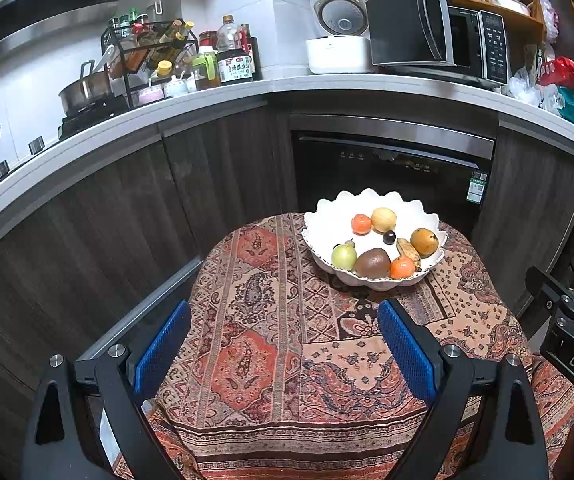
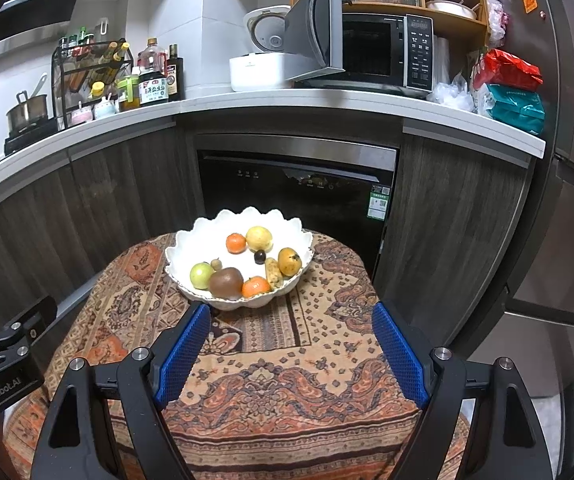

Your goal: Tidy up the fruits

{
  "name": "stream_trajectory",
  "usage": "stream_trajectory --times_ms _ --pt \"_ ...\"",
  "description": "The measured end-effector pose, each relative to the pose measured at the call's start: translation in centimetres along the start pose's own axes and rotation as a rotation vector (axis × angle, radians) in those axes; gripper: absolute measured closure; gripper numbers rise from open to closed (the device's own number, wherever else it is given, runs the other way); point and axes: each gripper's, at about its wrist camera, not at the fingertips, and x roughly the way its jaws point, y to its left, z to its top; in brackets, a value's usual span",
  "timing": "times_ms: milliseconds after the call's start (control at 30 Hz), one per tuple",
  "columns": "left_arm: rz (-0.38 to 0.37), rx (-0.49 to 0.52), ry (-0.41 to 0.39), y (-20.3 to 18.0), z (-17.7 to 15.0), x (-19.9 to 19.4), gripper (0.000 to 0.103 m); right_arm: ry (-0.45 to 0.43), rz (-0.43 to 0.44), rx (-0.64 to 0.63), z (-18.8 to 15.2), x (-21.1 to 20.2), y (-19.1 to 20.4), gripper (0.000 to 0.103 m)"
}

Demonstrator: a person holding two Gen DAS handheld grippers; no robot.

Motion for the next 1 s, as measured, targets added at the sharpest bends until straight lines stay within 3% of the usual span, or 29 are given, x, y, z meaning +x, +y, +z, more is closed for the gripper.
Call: stream_trajectory --times_ms 1000 --pt "-0.01 0.007 0.015 -0.46 -0.07 0.23 0.008 0.002 0.005 0.002 -0.16 0.22 0.22 0.019"
